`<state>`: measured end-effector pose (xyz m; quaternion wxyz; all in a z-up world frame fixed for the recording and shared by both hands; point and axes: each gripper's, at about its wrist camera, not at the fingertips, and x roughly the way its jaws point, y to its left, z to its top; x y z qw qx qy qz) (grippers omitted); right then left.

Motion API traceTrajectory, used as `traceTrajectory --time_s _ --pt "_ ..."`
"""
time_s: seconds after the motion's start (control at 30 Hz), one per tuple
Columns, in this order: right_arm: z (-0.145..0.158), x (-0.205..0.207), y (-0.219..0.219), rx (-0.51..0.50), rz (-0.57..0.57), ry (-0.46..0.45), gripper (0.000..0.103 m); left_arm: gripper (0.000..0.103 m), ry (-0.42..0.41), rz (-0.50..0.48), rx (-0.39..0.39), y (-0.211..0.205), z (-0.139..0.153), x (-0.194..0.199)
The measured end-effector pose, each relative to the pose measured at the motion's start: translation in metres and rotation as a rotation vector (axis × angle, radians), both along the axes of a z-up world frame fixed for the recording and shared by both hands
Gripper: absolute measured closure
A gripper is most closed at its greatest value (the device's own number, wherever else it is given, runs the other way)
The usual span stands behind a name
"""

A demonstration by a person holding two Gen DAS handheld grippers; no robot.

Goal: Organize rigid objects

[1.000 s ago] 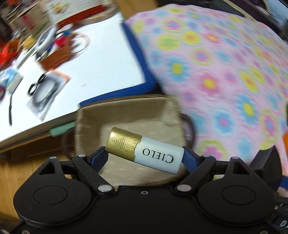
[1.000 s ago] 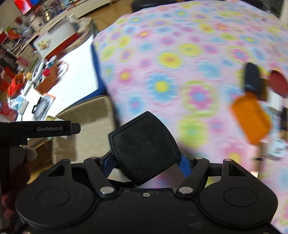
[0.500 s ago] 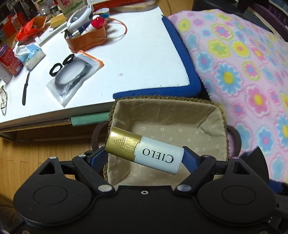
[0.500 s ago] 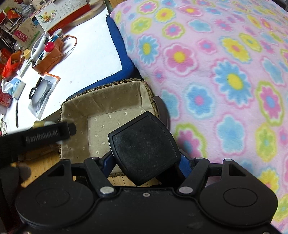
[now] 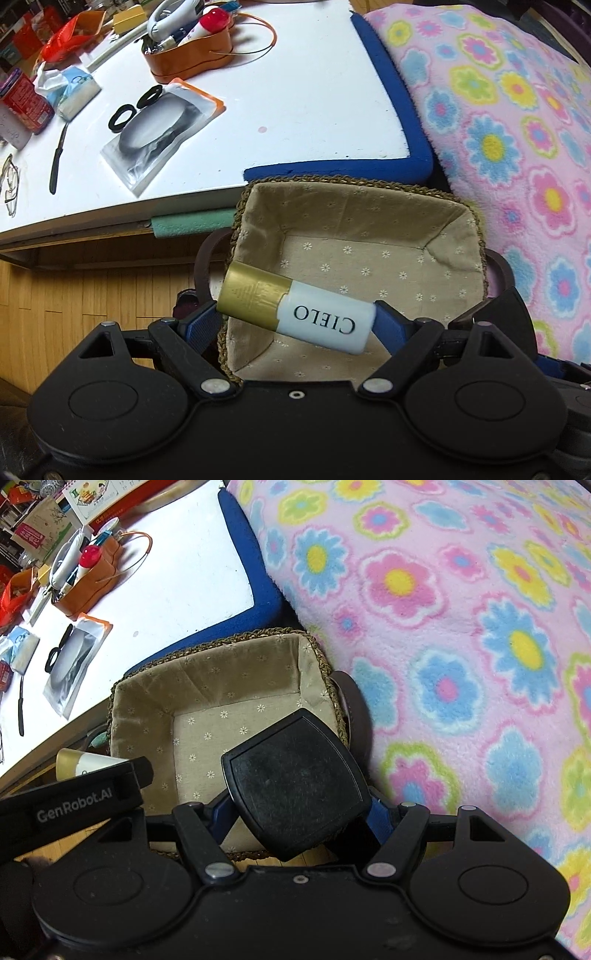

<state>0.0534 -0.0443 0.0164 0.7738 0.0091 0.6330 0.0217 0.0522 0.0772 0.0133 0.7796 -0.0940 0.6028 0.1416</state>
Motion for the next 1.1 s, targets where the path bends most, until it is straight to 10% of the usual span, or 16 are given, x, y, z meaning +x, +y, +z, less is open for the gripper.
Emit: traceTrajectory --time_s 1.1 --pt "0.002 -0.006 -0.012 -0.010 -0.034 -0.020 0.024 0.011 0.026 -0.004 0.064 -0.001 -0.006 0.002"
